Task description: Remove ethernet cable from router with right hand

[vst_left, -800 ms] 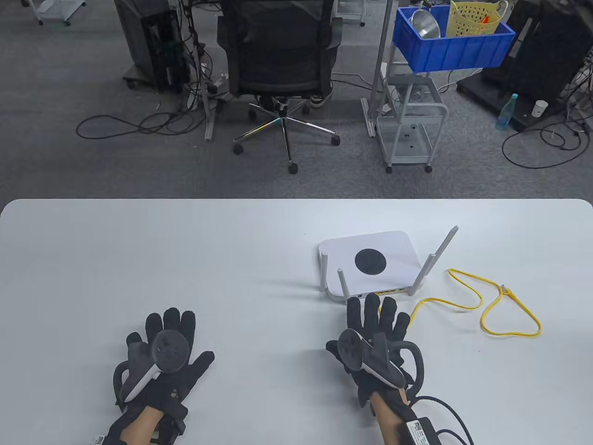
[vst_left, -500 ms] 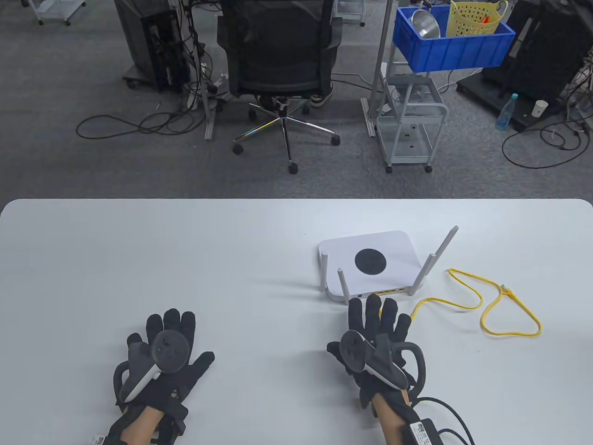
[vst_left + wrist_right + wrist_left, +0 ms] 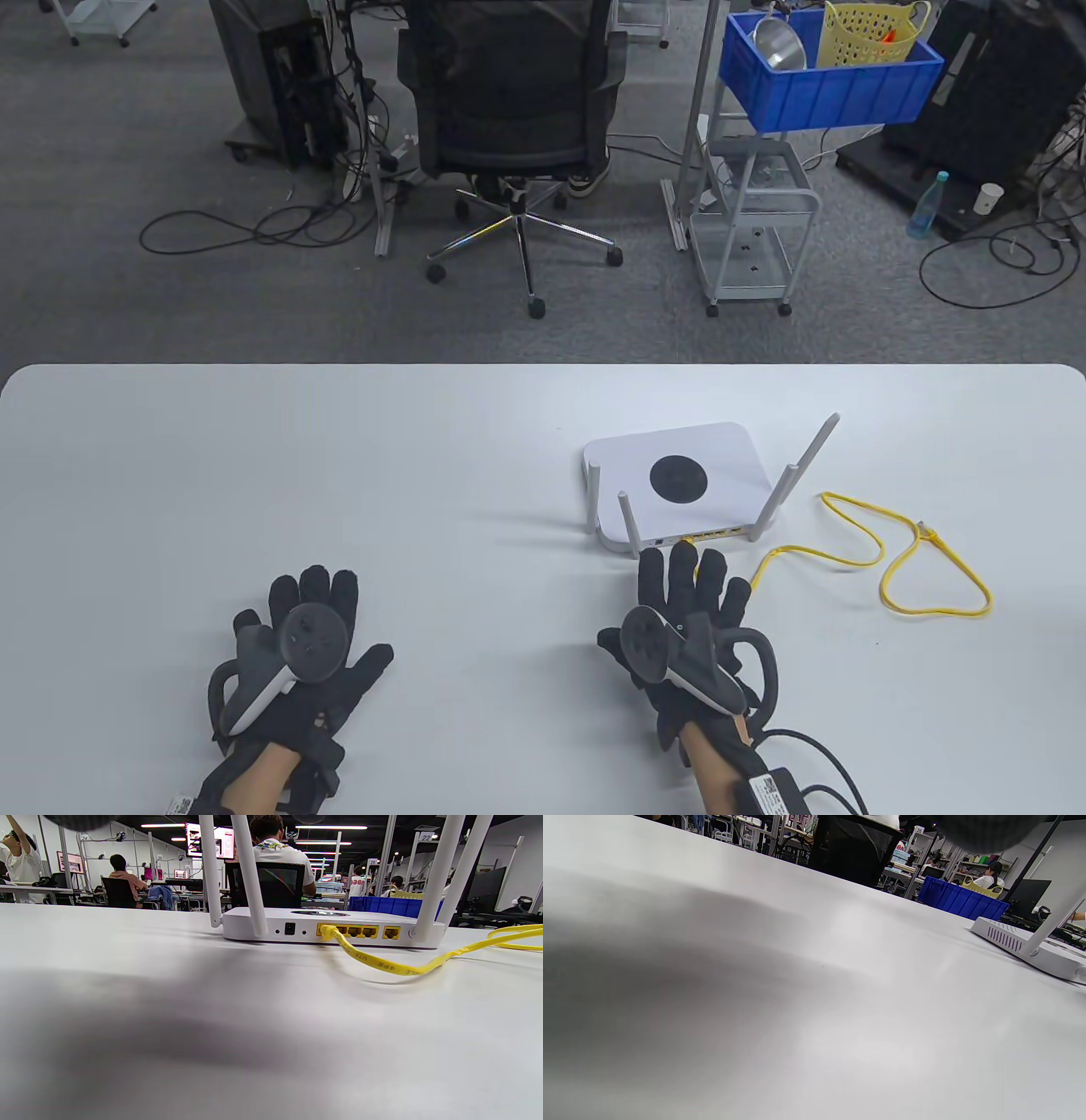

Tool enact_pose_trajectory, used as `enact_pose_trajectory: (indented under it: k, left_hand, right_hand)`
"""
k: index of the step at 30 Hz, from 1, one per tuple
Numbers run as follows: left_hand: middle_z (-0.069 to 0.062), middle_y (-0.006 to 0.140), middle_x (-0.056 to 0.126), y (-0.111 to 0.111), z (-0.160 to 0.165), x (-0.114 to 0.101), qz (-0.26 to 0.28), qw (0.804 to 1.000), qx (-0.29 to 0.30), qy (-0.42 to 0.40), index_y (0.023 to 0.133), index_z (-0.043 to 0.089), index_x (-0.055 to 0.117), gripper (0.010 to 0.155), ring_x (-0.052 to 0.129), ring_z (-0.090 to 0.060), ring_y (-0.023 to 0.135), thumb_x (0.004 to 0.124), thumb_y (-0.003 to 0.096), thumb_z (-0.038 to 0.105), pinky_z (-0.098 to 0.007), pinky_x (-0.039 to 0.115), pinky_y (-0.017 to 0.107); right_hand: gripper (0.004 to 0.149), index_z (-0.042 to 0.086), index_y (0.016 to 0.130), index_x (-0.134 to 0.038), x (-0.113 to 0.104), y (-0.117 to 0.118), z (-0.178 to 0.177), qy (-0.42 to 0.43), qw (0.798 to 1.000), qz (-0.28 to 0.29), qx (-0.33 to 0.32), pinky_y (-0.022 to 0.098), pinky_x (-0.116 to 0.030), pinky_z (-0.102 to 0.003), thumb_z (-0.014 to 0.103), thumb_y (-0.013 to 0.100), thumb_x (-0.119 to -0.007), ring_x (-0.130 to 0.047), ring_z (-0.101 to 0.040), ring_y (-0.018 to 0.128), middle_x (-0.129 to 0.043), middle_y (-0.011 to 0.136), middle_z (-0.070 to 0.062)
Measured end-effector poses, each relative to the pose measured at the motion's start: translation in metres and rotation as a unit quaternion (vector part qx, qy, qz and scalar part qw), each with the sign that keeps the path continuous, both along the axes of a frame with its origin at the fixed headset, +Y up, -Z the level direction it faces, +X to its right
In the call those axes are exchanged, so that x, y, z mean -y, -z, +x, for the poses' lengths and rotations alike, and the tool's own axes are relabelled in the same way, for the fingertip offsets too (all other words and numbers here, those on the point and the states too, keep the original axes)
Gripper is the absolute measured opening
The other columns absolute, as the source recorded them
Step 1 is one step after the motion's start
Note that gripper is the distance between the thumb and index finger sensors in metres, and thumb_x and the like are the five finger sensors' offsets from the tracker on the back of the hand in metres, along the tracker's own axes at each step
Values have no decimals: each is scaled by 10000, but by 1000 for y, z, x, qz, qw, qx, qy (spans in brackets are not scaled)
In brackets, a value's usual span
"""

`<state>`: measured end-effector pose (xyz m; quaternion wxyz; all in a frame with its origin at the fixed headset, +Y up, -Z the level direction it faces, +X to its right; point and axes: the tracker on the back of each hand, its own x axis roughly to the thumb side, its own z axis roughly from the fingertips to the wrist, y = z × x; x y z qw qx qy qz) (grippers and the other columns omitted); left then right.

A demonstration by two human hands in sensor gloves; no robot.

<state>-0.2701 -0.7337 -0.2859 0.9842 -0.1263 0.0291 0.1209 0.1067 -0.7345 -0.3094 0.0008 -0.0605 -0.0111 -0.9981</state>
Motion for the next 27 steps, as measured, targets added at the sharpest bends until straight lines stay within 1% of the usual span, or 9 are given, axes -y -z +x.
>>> enact_pose_trajectory:
  k: [4,9,11,13,15,18,20,22,27]
  left_hand:
    - [-103,1238,21,0,0,-1,-1,1000,-3,4,1102,337,140,847,-41,-416,1094,627,479,640,-690,-6,677]
    - [-63,1217,-50,2,0,-3,0,1000,-5,9,1097,357,121,853,-159,-355,1025,626,474,646,-641,-68,655]
    - [-68,1188,-89,3,0,-3,-19,1000,8,14,1092,356,105,861,-168,-390,989,622,473,658,-636,-80,619]
    - [-73,1175,-98,3,0,-2,-21,1000,11,10,1091,360,110,856,-159,-420,977,622,474,660,-641,-81,599]
    - [-75,1173,-99,4,1,-2,-22,1000,13,10,1091,364,112,851,-158,-433,973,619,475,660,-646,-83,591]
    - [-70,1175,-103,4,3,-2,-22,1000,16,13,1091,371,113,848,-163,-428,975,619,476,658,-648,-88,588]
    - [-71,1175,-101,4,5,-1,-22,999,20,19,1091,370,114,847,-162,-425,976,620,475,658,-648,-88,588]
    - [-74,1169,-104,4,7,0,-24,999,24,25,1089,368,113,848,-159,-420,975,620,475,658,-648,-84,586]
    - [-72,1163,-120,5,8,0,-27,999,25,23,1085,380,106,843,-169,-419,971,618,476,658,-650,-89,584]
  right_hand:
    - [997,57,1143,-112,1,5,2,-6,1000,-6,5,674,-191,-774,663,469,-526,-164,-643,1007,-143,1172,-370]
    - [1008,48,1140,-97,-3,18,14,20,999,-7,31,674,-184,-771,670,468,-519,-140,-650,996,-105,1154,-390]
    - [1018,37,1136,-92,-7,25,19,45,998,-11,41,670,-186,-770,678,464,-510,-128,-669,966,-93,1130,-411]
    - [1032,35,1127,-69,-10,33,22,58,997,-16,47,664,-169,-758,692,453,-494,-91,-671,923,-48,1091,-419]
    - [1041,43,1117,-52,-16,42,24,58,997,-3,45,615,-149,-759,711,439,-473,-98,-672,891,-33,1063,-426]
    - [1047,47,1105,-38,-18,55,24,72,996,-16,53,474,-146,-775,733,427,-448,-129,-680,866,-37,1045,-440]
    - [1057,38,1102,-43,-18,65,22,83,995,-17,61,432,-155,-774,741,424,-449,-143,-675,865,-51,1050,-438]
    - [1062,36,1101,-40,-15,74,20,87,994,-18,67,428,-151,-771,742,425,-456,-139,-674,868,-54,1060,-432]
    - [1074,17,1099,-28,-1,95,15,81,992,-38,86,491,-97,-778,724,440,-495,-95,-652,917,-51,1107,-385]
